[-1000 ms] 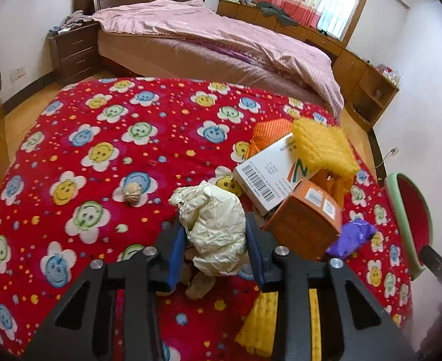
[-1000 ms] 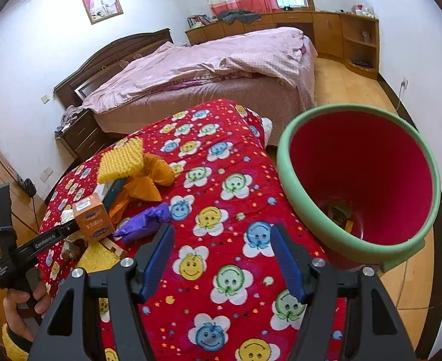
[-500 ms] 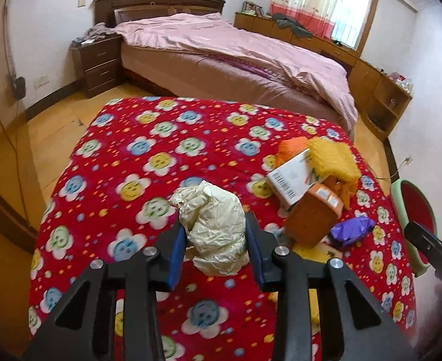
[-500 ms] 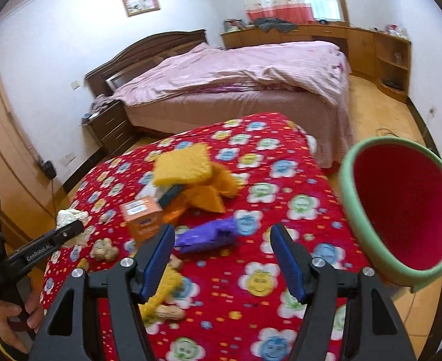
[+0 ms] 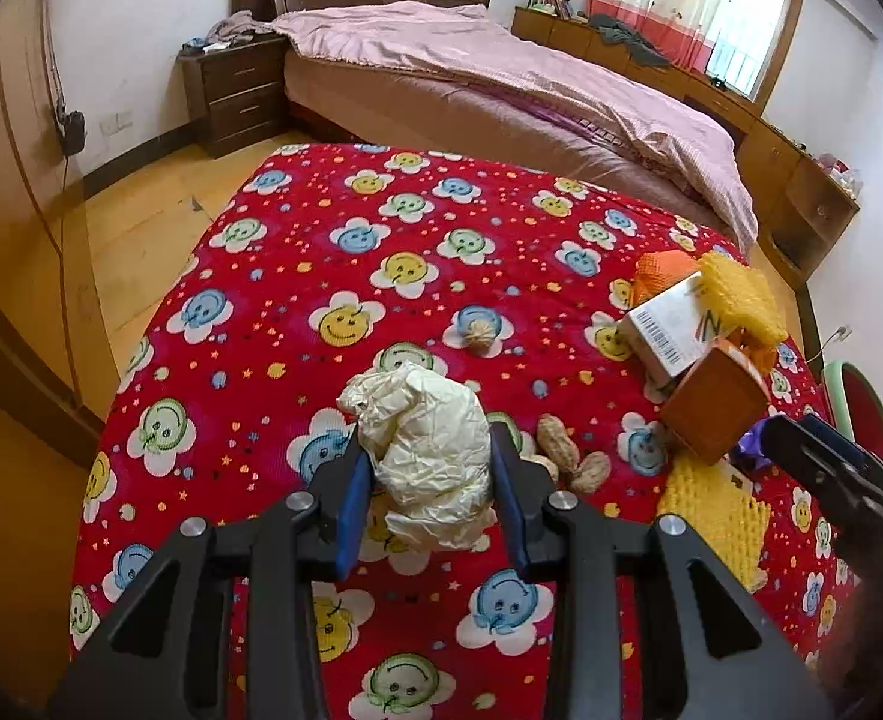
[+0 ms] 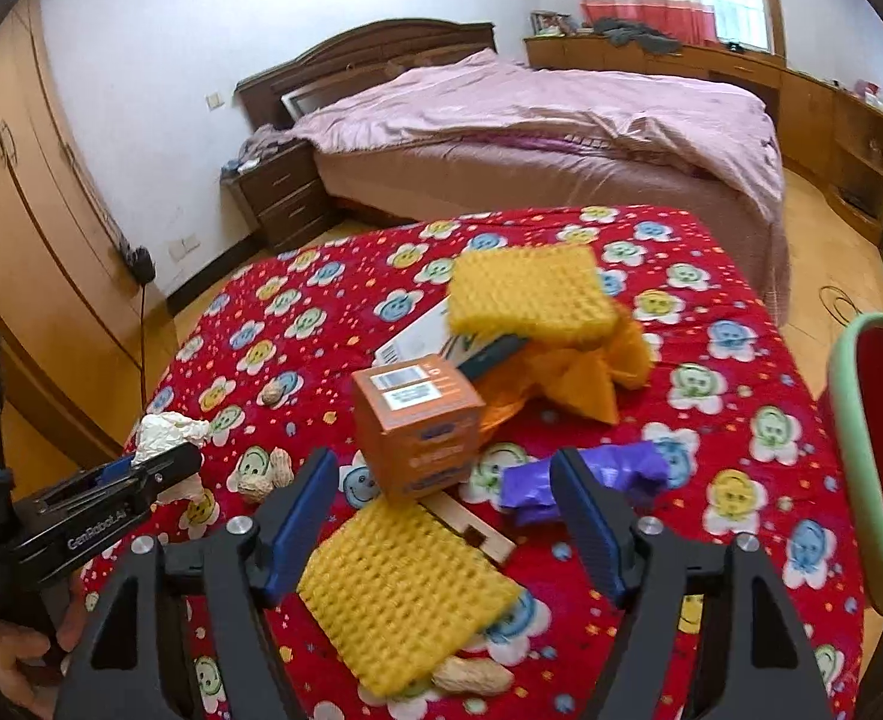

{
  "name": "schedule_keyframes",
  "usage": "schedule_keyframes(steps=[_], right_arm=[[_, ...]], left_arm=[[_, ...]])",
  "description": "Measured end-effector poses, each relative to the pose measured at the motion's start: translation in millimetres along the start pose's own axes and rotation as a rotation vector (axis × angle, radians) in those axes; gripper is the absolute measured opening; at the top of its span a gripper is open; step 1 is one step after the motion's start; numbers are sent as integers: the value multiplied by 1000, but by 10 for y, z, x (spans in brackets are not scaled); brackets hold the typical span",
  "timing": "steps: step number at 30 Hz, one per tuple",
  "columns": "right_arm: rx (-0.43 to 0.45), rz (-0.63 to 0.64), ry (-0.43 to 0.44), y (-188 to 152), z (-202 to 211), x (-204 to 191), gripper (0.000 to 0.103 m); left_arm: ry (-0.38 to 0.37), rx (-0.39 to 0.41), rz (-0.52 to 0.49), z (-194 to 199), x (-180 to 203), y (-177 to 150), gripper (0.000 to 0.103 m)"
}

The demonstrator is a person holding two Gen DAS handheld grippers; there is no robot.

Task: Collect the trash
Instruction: 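Grasp the small orange box with the right tool while the left tool holds the bag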

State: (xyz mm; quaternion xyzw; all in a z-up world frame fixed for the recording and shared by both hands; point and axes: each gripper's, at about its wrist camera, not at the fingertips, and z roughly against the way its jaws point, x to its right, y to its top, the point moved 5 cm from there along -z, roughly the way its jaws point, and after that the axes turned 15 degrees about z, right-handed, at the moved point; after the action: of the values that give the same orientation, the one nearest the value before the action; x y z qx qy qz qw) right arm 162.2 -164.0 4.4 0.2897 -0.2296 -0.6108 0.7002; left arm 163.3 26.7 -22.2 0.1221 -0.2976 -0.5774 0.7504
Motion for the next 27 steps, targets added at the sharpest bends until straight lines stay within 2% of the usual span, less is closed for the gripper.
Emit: schedule_keyframes(steps=[11,12,14,16,27], right_arm=[[-30,9,9,56,-321,-46,75],[-31,9,13,55,-337,-46,74],[-31,13,16,53,-347,-62,62],[-34,19,15,49,-366,-77,54],[18,15,22,60,-148,-77,54]], left_arm=[[-12,-38,22,-125,-67,-22,38],[-12,-38,22,-126,-70,-23,38],[-12,-39,24,-128,-78,-23,38],[-11,-39,25,-132,-81,-19,38],[-30,-18,16,-14,-23,-16,38]])
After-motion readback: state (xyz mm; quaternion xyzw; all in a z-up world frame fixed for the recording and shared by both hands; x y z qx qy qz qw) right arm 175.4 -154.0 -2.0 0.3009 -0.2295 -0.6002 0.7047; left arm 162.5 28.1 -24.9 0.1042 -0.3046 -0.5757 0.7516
